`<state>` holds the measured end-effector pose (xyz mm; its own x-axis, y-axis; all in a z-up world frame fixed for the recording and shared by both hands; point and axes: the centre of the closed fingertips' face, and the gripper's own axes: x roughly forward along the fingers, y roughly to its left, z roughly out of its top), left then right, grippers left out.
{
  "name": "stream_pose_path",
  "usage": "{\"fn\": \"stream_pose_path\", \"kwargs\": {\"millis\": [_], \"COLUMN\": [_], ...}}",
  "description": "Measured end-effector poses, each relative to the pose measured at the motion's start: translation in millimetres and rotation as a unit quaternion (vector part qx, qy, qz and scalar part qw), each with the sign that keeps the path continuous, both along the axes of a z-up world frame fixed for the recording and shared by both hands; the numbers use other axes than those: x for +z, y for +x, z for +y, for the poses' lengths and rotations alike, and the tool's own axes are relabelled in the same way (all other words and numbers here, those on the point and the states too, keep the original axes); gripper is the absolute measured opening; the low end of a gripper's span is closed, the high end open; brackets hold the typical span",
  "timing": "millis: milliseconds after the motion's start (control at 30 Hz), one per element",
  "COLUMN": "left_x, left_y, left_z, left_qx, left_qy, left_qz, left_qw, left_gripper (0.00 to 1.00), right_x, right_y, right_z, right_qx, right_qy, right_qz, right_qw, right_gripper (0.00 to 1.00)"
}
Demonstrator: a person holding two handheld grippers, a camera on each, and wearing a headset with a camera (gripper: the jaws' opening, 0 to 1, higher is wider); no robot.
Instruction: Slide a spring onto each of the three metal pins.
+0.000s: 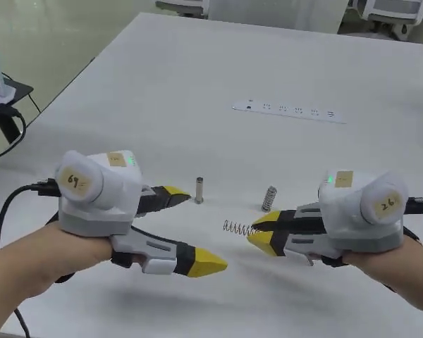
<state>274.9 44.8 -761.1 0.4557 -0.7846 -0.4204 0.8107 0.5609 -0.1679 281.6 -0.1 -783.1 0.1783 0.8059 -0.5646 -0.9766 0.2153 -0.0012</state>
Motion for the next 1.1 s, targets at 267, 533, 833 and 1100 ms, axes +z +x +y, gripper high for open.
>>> {"fn": "stream_pose_path", "kwargs": {"millis": [267, 533, 833, 1100], "left_x": [-6.4, -4.6, 1.1, 2.8], "left_y": [-3.1, -4.5, -6.5, -14.4], "left_z": [-20.3, -39.4, -54.3, -67.5], "left_qx": [-0.039, -0.067, -0.089, -0.108], "left_qy": [-0.002, -0.029, -0.066, -0.079], "left_qz": [0.008, 0.008, 0.000, -0.001], "left_qw": [0.9992, 0.9973, 0.9939, 0.9910], "left_gripper": [0.59, 0.43, 0.26, 0.16], "right_x": [3.1, 8.5, 19.0, 24.5], "right_y": [-11.1, -16.8, -25.2, -31.3], "right_z": [-9.3, -16.8, -28.2, -34.5], "right_qx": [0.022, 0.036, 0.046, 0.056], "right_qy": [0.000, 0.005, 0.018, 0.025], "right_qz": [0.000, -0.002, 0.002, 0.005], "right_qw": [0.9997, 0.9993, 0.9988, 0.9981], "right_gripper": [0.08, 0.08, 0.08, 0.08]}}
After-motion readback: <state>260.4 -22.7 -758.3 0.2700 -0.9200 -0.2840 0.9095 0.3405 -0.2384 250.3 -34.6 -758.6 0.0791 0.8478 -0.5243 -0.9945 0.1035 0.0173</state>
